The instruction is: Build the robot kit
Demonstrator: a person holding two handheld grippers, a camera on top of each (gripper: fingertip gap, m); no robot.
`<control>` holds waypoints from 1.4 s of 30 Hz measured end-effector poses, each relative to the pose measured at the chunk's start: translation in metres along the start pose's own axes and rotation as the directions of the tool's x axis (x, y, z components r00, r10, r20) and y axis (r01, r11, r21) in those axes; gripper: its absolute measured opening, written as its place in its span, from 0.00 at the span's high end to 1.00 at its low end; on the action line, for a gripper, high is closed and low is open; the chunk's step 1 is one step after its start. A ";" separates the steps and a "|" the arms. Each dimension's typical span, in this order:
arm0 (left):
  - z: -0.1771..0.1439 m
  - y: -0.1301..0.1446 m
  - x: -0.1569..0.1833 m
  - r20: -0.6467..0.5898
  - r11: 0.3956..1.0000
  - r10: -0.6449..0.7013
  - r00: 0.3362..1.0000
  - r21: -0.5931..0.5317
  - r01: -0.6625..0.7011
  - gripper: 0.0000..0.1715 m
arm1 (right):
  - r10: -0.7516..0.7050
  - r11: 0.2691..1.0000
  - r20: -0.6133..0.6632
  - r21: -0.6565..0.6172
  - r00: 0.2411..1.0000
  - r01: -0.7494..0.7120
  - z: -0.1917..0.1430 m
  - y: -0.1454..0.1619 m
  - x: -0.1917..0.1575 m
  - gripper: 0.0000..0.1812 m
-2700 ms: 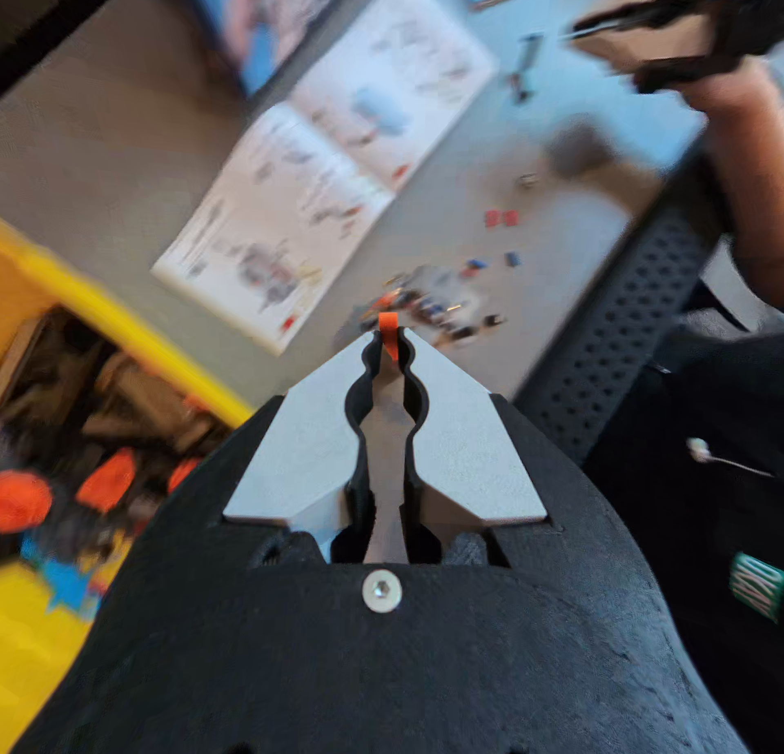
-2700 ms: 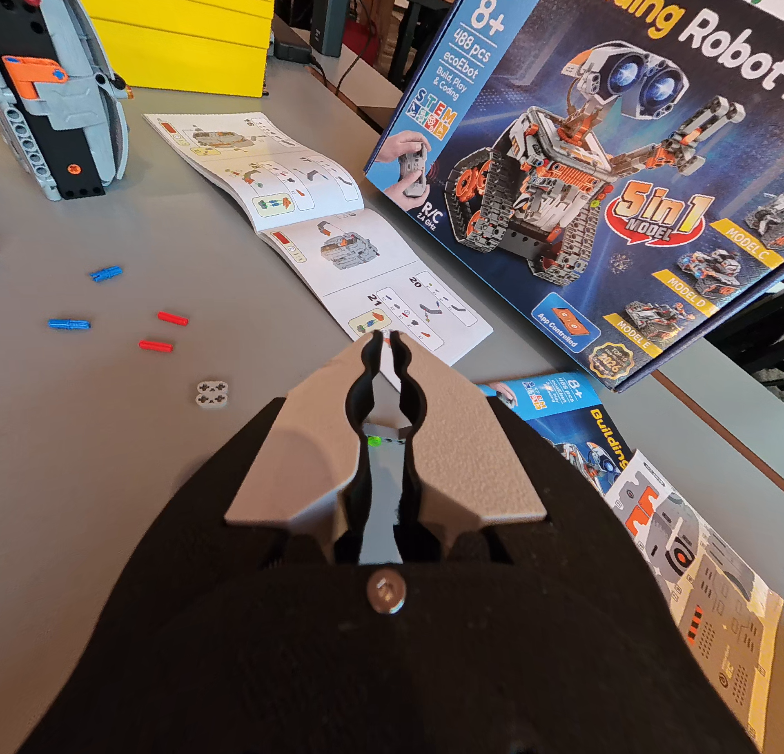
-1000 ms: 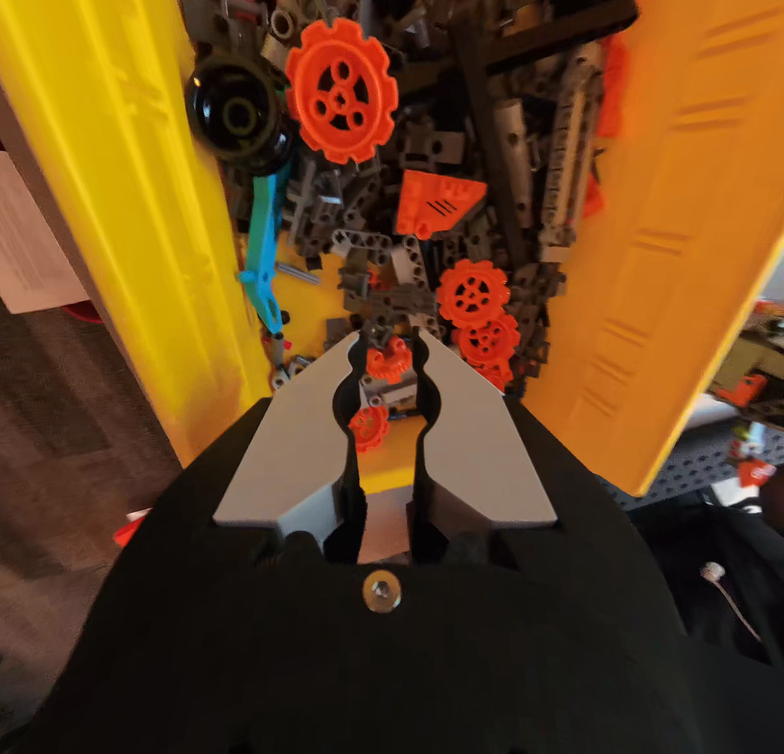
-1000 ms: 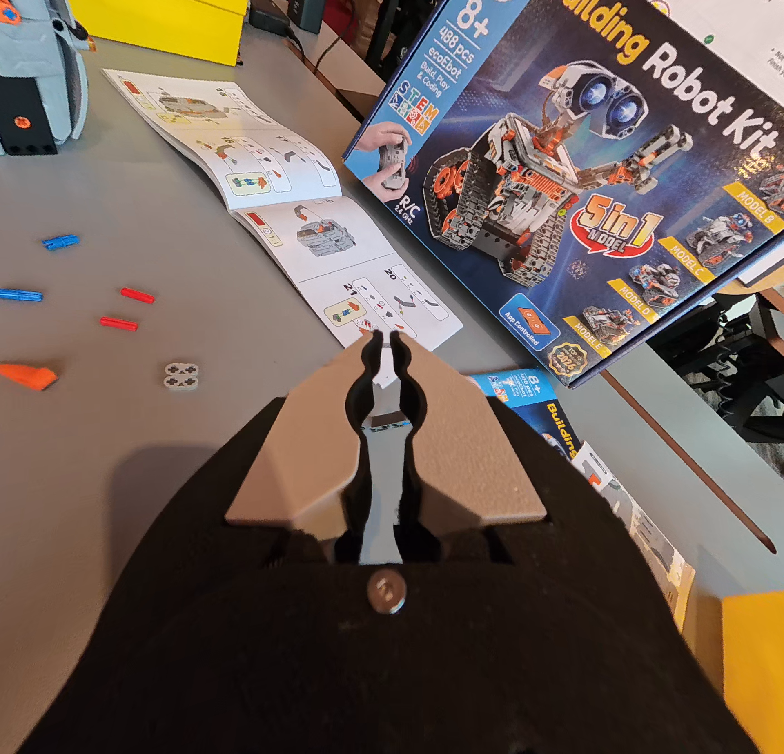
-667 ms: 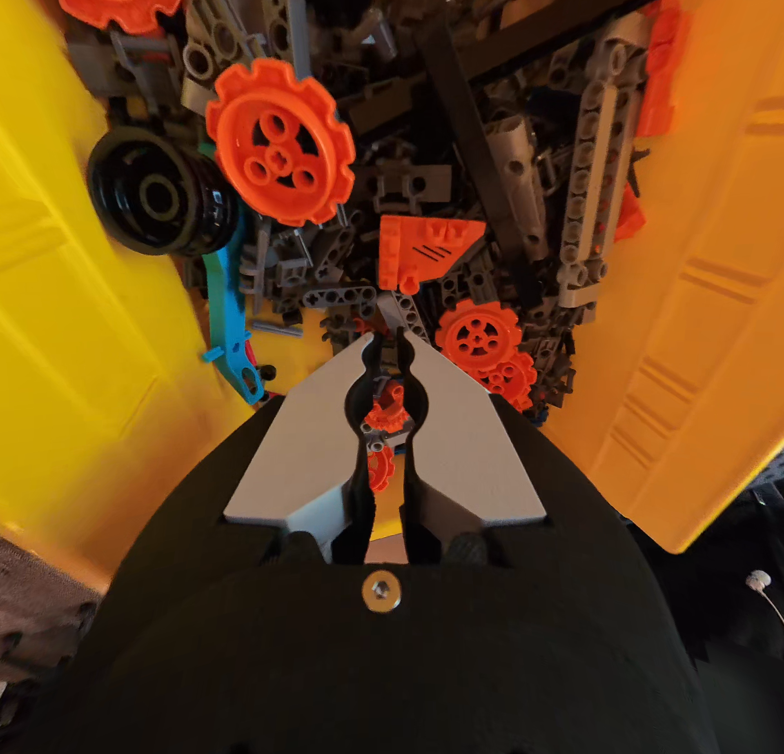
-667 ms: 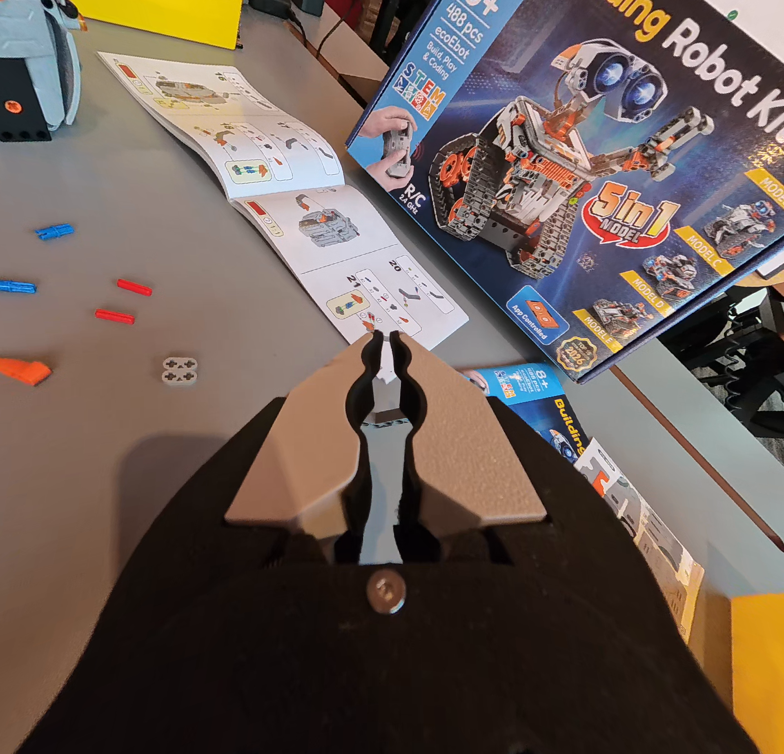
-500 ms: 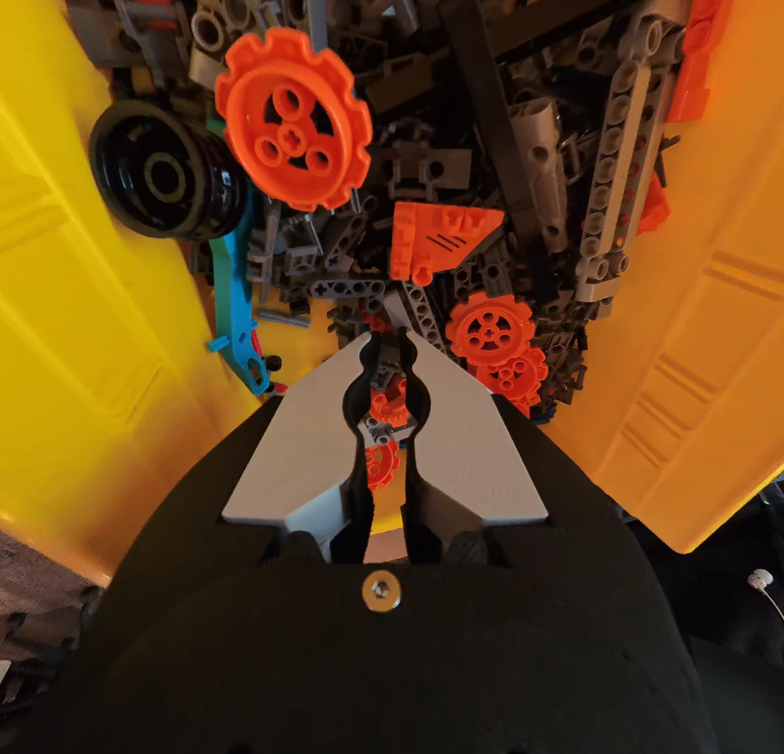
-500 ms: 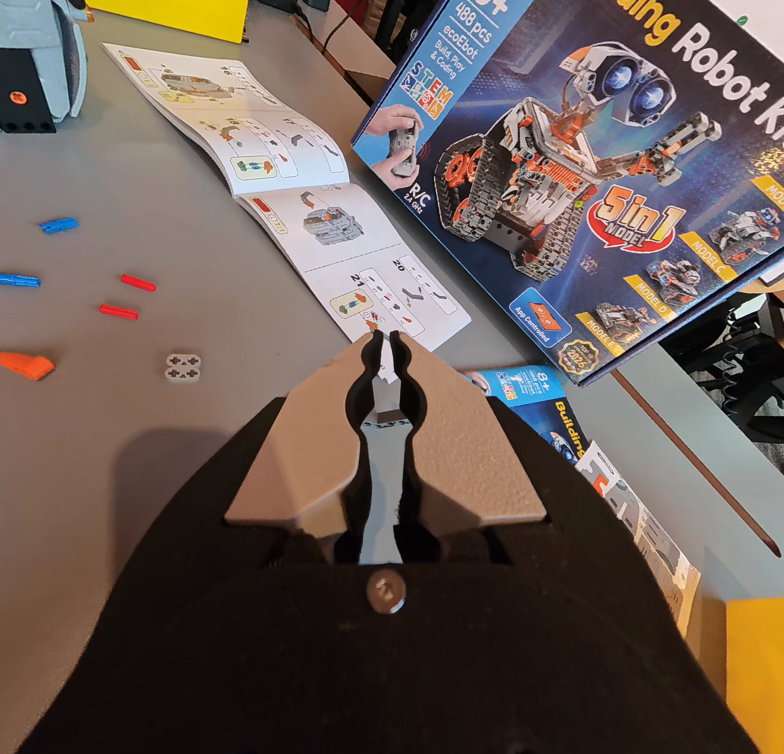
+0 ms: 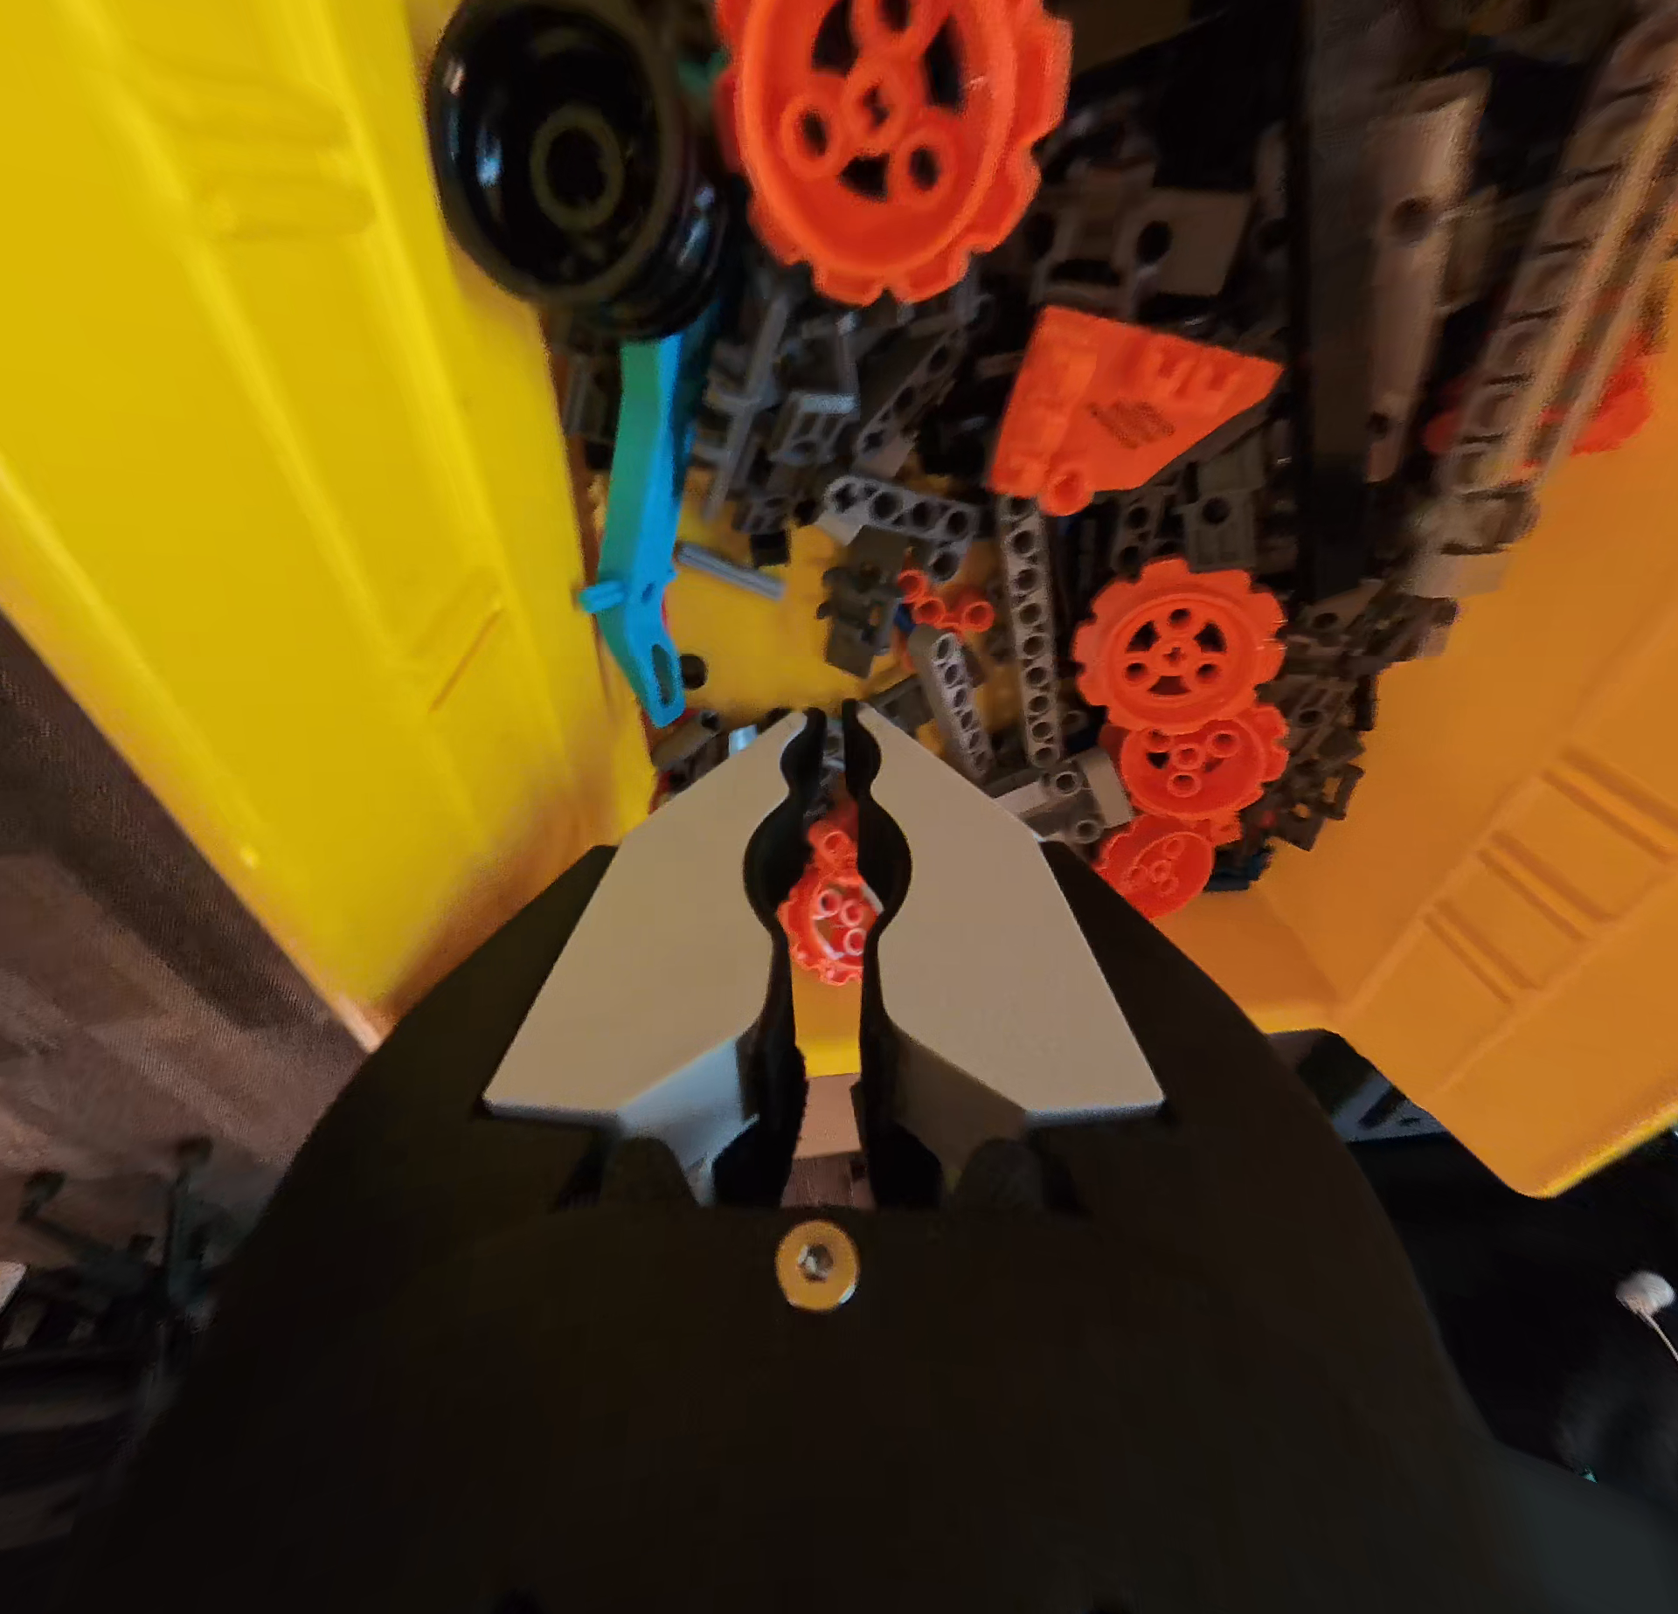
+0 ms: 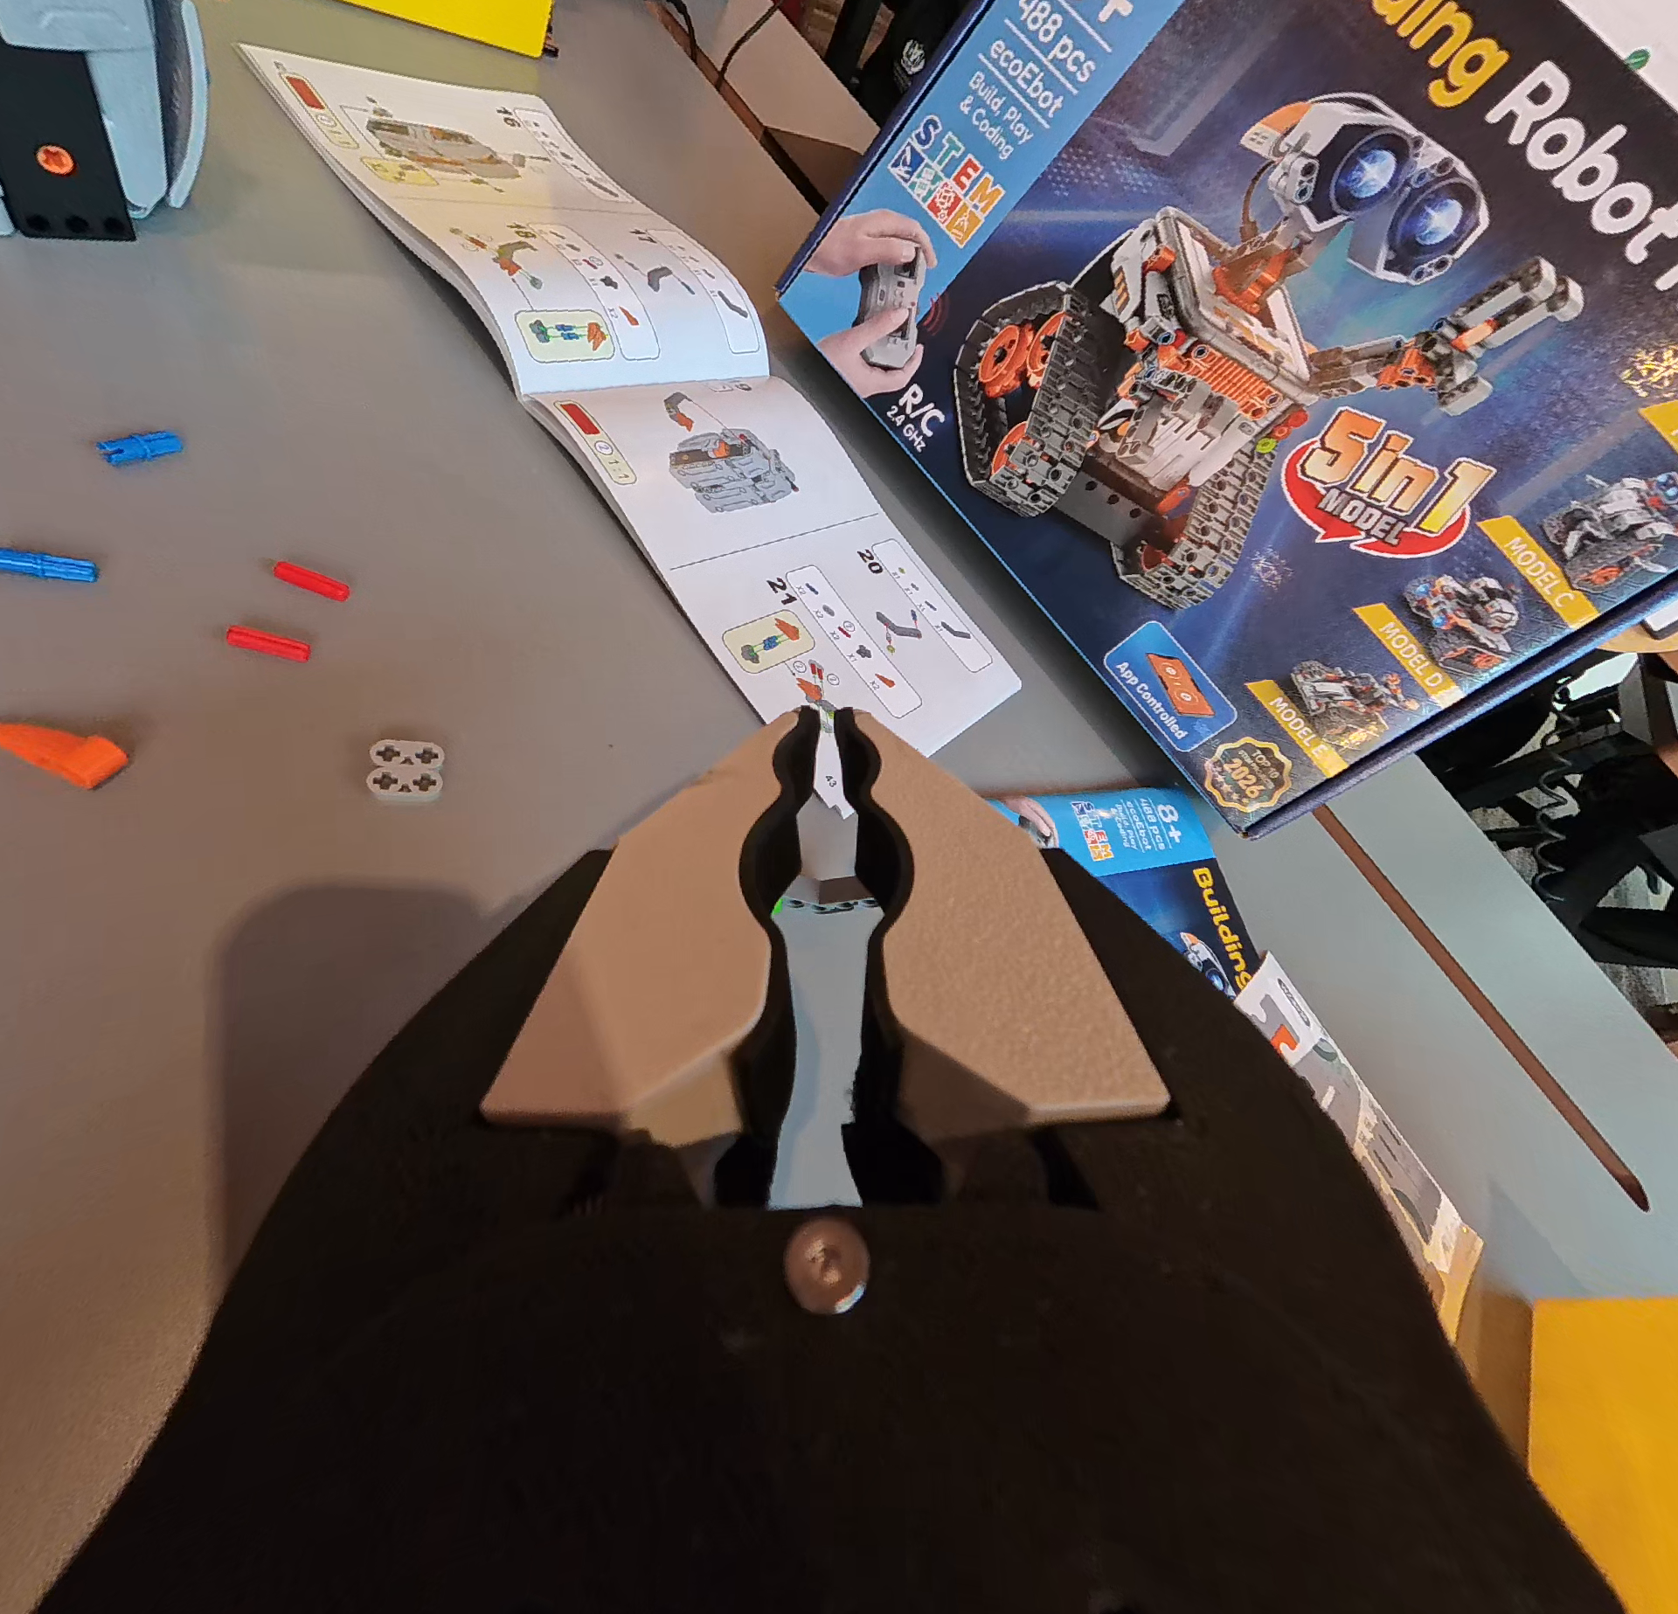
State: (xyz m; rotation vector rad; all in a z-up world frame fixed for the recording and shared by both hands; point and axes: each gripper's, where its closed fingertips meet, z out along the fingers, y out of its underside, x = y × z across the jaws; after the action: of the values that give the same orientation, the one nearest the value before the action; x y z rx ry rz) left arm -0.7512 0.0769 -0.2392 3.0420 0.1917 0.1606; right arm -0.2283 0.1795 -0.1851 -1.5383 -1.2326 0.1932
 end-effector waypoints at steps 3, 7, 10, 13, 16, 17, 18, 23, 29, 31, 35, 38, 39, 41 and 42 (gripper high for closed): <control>-0.009 -0.012 0.025 -0.073 0.995 0.077 0.994 0.073 -0.072 0.98 | -0.002 1.000 0.001 -0.001 1.000 0.002 0.000 0.000 0.000 0.98; -0.005 -0.010 0.057 -0.146 0.980 0.200 0.969 0.048 -0.195 0.96 | -0.005 1.000 0.003 -0.003 1.000 0.005 0.000 0.001 -0.001 0.98; 0.001 -0.010 0.076 -0.179 0.964 0.264 0.948 0.024 -0.264 0.95 | -0.005 1.000 0.004 -0.006 1.000 0.005 0.001 0.001 -0.001 0.98; 0.002 -0.016 0.079 -0.152 0.959 0.284 0.947 0.035 -0.282 0.98 | -0.007 1.000 0.003 -0.007 1.000 0.007 0.001 0.001 -0.001 0.98; 0.004 -0.016 0.068 -0.146 0.976 0.218 0.965 0.019 -0.218 0.94 | -0.005 1.000 0.005 -0.009 1.000 0.005 0.002 0.002 -0.001 0.98; 0.004 -0.016 0.067 -0.169 0.981 0.194 0.966 0.017 -0.194 0.95 | -0.005 1.000 0.005 -0.010 1.000 0.005 0.002 0.003 -0.001 0.98; 0.004 -0.015 0.065 -0.189 0.985 0.170 0.967 0.015 -0.170 0.95 | -0.005 1.000 0.004 -0.010 1.000 0.005 0.002 0.003 -0.001 0.98; 0.000 0.000 0.040 -0.164 0.997 0.071 0.984 -0.010 -0.074 0.94 | -0.006 1.000 0.002 -0.011 1.000 0.006 0.002 0.003 0.000 0.98; -0.027 0.024 0.060 -0.192 0.988 0.153 0.969 0.055 -0.145 0.93 | -0.012 1.000 0.005 -0.016 1.000 0.012 0.003 0.004 -0.002 0.98; -0.020 0.046 0.073 -0.204 0.969 0.236 0.950 -0.024 -0.246 0.96 | -0.014 1.000 0.006 -0.018 1.000 0.014 0.003 0.004 -0.002 0.98; 0.004 0.064 0.077 -0.189 0.912 0.323 0.927 -0.199 -0.359 0.97 | -0.018 1.000 0.005 -0.019 1.000 0.018 0.003 0.004 -0.002 0.98; 0.016 0.055 0.067 -0.148 0.916 0.281 0.948 -0.254 -0.311 0.97 | -0.018 1.000 0.003 -0.016 1.000 0.018 0.002 0.004 -0.002 0.98; 0.019 0.054 0.064 -0.143 0.917 0.264 0.954 -0.269 -0.295 0.98 | -0.019 1.000 0.003 -0.016 1.000 0.019 0.002 0.004 -0.001 0.98; 0.021 0.053 0.054 -0.119 0.927 0.216 0.969 -0.288 -0.242 1.00 | -0.020 1.000 0.003 -0.015 1.000 0.020 0.001 0.003 -0.001 0.98; 0.020 0.050 0.046 -0.088 0.939 0.187 0.978 -0.276 -0.205 1.00 | -0.021 1.000 0.005 -0.013 1.000 0.021 0.001 0.003 -0.002 0.98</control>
State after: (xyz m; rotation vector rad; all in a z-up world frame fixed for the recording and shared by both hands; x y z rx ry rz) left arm -0.6978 0.0321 -0.2498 2.7652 -0.1231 0.2692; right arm -0.2284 0.1794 -0.1886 -1.5367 -1.2550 0.1753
